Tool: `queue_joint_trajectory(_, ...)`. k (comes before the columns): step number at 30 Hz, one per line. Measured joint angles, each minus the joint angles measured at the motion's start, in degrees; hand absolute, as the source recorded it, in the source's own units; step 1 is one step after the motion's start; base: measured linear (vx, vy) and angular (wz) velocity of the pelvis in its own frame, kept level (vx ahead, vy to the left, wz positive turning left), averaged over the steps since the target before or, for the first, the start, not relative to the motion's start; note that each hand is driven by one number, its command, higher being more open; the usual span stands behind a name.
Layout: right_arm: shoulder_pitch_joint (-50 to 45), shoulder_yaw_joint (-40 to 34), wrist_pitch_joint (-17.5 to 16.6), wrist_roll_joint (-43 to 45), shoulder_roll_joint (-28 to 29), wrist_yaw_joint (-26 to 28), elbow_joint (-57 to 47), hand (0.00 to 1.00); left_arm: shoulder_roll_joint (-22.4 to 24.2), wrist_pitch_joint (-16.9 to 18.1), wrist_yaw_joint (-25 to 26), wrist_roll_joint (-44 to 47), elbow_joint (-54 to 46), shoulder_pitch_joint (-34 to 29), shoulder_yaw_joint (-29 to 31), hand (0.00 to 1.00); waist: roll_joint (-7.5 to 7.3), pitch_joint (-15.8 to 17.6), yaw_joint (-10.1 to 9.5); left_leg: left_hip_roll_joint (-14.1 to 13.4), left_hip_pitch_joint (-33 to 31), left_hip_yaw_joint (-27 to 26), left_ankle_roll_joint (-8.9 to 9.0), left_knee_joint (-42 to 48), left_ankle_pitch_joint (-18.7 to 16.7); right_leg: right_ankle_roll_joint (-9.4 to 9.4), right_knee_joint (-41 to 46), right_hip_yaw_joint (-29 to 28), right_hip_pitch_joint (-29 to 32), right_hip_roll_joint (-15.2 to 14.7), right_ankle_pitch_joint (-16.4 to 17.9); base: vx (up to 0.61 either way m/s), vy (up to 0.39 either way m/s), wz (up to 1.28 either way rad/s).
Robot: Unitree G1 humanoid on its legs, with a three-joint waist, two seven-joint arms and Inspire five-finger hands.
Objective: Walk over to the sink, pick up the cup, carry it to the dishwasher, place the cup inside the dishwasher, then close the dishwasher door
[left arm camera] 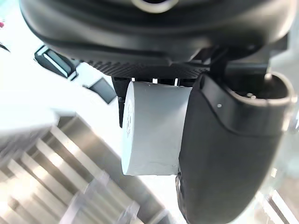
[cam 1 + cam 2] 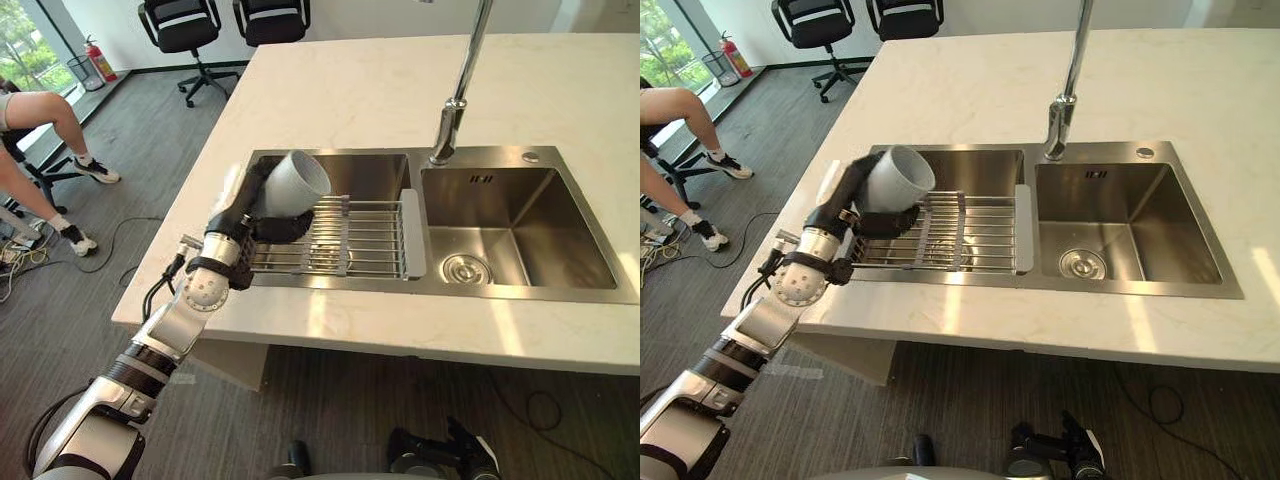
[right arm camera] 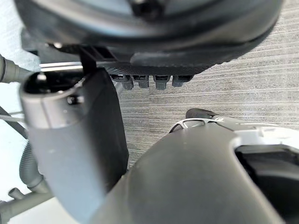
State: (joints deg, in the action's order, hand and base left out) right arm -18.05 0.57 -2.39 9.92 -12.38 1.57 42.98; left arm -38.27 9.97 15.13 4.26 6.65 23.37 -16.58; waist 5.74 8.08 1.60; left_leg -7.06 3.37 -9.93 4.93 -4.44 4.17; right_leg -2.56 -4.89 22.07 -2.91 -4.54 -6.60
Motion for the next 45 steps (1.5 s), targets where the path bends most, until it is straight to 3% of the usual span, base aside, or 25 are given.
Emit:
queue_joint_trajectory(5,0.22,-0.35,-0.87,0.01,1.12,1.03,2.21,1.00,-0.89,2.97,-0.07,5.85,-4.41,-5.69,8.02,0.00,-2.10,-1.49,-2.48,0.10,-0.53,0.23,-0.28,0.59,-0.63,-0.06,-0.01,0.12,0.09,-0.19,0.09,0.00,0.003,0.01)
queue_joint_trajectory(8,0.28,-0.38,-1.37,0.02,1.40,1.23,2.59,1.00,-0.16,4.03,-0.17,8.23,-7.51,-9.61,10.31,0.00,-2.43,-2.69,-3.08,0.22,-1.02,0.33,-0.24,1.58,-1.53,-0.19,-0.01,0.12,0.12,-0.42,0.19,0.00,0.006,0.01)
queue_joint_trajectory(12,1.75,-0.54,-3.00,0.05,1.39,1.48,4.18,1.00,5.35,6.74,-0.75,14.77,-14.21,-16.55,17.36,0.00,-2.32,-3.99,-4.81,0.32,-1.90,0.30,0.06,3.32,-2.96,-0.35,0.01,-0.17,0.39,-0.64,0.31,0.02,0.016,-0.02)
queue_joint_trajectory(17,2.84,-1.42,-3.64,0.02,1.62,1.85,6.27,1.00,10.10,9.77,-1.91,18.88,-18.97,-22.50,20.72,0.00,-2.12,-4.42,-6.61,0.30,-2.60,1.48,-0.23,6.20,-4.48,-0.60,1.32,-0.33,0.44,-0.91,1.31,0.04,0.010,-0.01)
queue_joint_trajectory(18,2.85,-1.49,-3.77,0.02,1.57,1.98,6.35,1.00,11.36,9.92,-2.35,19.12,-19.28,-23.39,20.68,0.00,-1.98,-4.49,-6.82,0.33,-2.79,2.37,-0.31,7.05,-5.01,-0.74,3.33,0.00,0.84,-1.33,2.52,0.03,0.022,0.23)
queue_joint_trajectory(21,2.67,-1.53,-5.83,0.09,1.85,2.34,6.43,1.00,14.90,10.49,-3.65,19.50,-19.55,-25.69,19.14,0.00,-2.72,-4.67,-6.88,2.00,-3.08,6.06,-0.32,9.19,-6.70,-1.63,17.70,1.74,4.36,-5.70,10.70,0.02,0.024,0.58)
queue_joint_trajectory(23,2.18,-1.09,-6.79,1.18,2.15,2.32,6.23,1.00,15.66,10.62,-4.07,20.84,-19.64,-26.40,15.57,0.00,-4.37,-4.58,-6.82,5.48,-3.79,10.05,-1.28,10.82,-7.30,-2.58,28.54,0.50,6.60,-10.93,16.27,-0.01,-0.018,0.95)
queue_joint_trajectory(26,4.29,1.37,-6.72,1.80,1.25,1.77,5.93,1.00,17.66,10.64,-4.25,21.76,-22.57,-27.30,12.37,0.00,-4.47,-3.09,-7.19,8.01,-5.09,13.20,-2.26,13.27,-6.34,-2.70,35.36,-5.79,9.07,-13.16,18.38,-0.03,-0.045,0.83)
queue_joint_trajectory(28,6.38,2.67,-6.48,2.32,1.62,0.89,5.12,1.00,18.70,10.77,-4.56,22.38,-24.96,-27.47,11.16,0.00,-4.30,-2.25,-7.90,8.65,-6.97,14.59,-2.24,14.42,-5.74,-4.53,32.07,-6.69,7.47,-13.05,20.23,-0.08,-0.097,0.49)
queue_joint_trajectory(29,8.06,2.72,-6.34,2.42,1.57,0.73,4.49,1.00,20.09,11.34,-5.17,22.98,-25.77,-27.56,10.61,0.00,-2.52,-0.92,-8.25,8.13,-7.56,15.37,-1.97,14.83,-4.99,-4.91,30.25,-6.11,6.50,-12.08,19.78,-0.15,-0.057,0.39)
queue_joint_trajectory(30,9.37,2.75,-6.27,2.40,1.61,0.71,3.77,1.00,21.16,11.46,-5.84,23.56,-26.63,-27.91,9.52,0.00,-1.08,-0.41,-8.56,7.39,-7.76,15.04,-1.65,14.46,-3.95,-4.03,28.90,-5.08,5.54,-11.43,19.42,-0.17,-0.026,0.42)
queue_joint_trajectory(32,9.86,3.06,-6.01,2.40,2.39,0.35,2.39,1.00,21.61,11.55,-6.90,23.99,-27.67,-28.37,8.85,0.00,-0.78,-0.54,-8.59,6.19,-7.87,11.29,-2.12,13.75,-3.27,-3.76,28.56,-4.08,5.01,-11.52,19.24,-0.19,0.006,0.29)
queue_joint_trajectory(34,9.58,4.49,-5.26,2.40,2.79,-0.46,0.32,1.00,21.65,11.99,-7.94,23.79,-29.71,-28.64,8.41,0.00,-0.96,-0.64,-8.54,3.86,-8.27,4.09,-4.28,14.67,-5.57,-3.01,27.30,-3.13,4.67,-11.91,18.18,-0.10,0.008,0.18)
queue_joint_trajectory(36,9.39,5.57,-3.56,2.25,2.78,-0.87,-1.49,1.00,21.64,12.75,-7.76,22.43,-32.73,-28.45,6.88,0.00,-1.33,-0.75,-8.16,1.40,-10.78,-2.42,-7.72,24.62,-8.03,-3.52,26.13,-2.58,5.00,-13.44,16.92,0.01,0.047,0.13)
queue_joint_trajectory(38,8.79,6.60,-2.26,2.15,2.66,-0.99,-2.13,1.00,21.66,12.71,-7.75,21.15,-33.80,-28.46,5.76,0.00,0.25,-1.99,-7.88,0.35,-10.94,-5.17,-6.63,26.12,-9.79,-4.85,26.30,-2.00,4.85,-12.96,16.54,0.04,0.091,0.31)
queue_joint_trajectory(39,8.29,7.24,-1.55,2.13,2.96,-0.98,-2.05,1.00,21.70,12.18,-7.57,20.35,-33.77,-28.48,4.58,0.00,0.08,-3.43,-6.92,1.59,-11.69,-4.78,-5.80,22.53,-9.73,-5.00,25.42,-1.05,5.22,-12.95,16.43,0.03,0.122,0.82)
queue_joint_trajectory(41,8.27,7.55,-1.54,2.13,3.73,-0.90,-1.42,1.00,21.77,11.50,-7.57,20.28,-33.14,-28.32,3.40,0.00,-0.28,-3.62,-6.29,3.58,-11.86,-3.09,-6.90,17.22,-8.41,-4.14,23.12,-0.51,4.90,-12.46,15.44,0.01,0.073,1.06)
queue_joint_trajectory(42,7.85,7.51,-1.46,2.13,4.53,-0.95,-0.47,1.00,21.74,11.22,-7.67,20.24,-31.60,-28.26,2.46,0.00,-1.17,-4.49,-5.37,4.29,-10.61,-6.72,-8.31,12.76,-8.10,-3.81,17.10,2.00,2.67,-12.39,12.38,0.04,0.064,1.46)
queue_joint_trajectory(43,7.27,7.35,-1.57,2.15,5.17,-0.99,-0.51,1.00,22.06,10.84,-7.85,19.88,-30.28,-27.53,2.08,0.00,-1.52,-4.70,-4.82,3.26,-10.61,-11.24,-8.28,14.27,-7.81,-6.56,13.89,6.22,0.10,-13.04,10.39,0.08,0.063,1.45)
queue_joint_trajectory(44,6.70,7.10,-1.58,2.13,4.78,-1.21,-0.63,1.00,22.47,10.80,-7.82,19.87,-29.45,-27.22,1.43,0.00,-0.26,-5.07,-4.74,2.16,-9.65,-11.83,-5.90,13.47,-5.45,-6.95,14.09,7.78,-0.56,-12.40,10.21,0.07,0.126,1.25)
queue_joint_trajectory(45,6.39,6.55,-1.28,2.08,5.23,-1.93,0.00,1.00,22.47,10.43,-7.92,19.83,-27.43,-26.39,0.13,0.00,-0.59,-5.05,-5.02,3.91,-7.93,-10.23,-5.69,9.65,-3.31,-6.68,14.23,9.65,-1.69,-13.43,10.50,0.05,0.104,0.82)
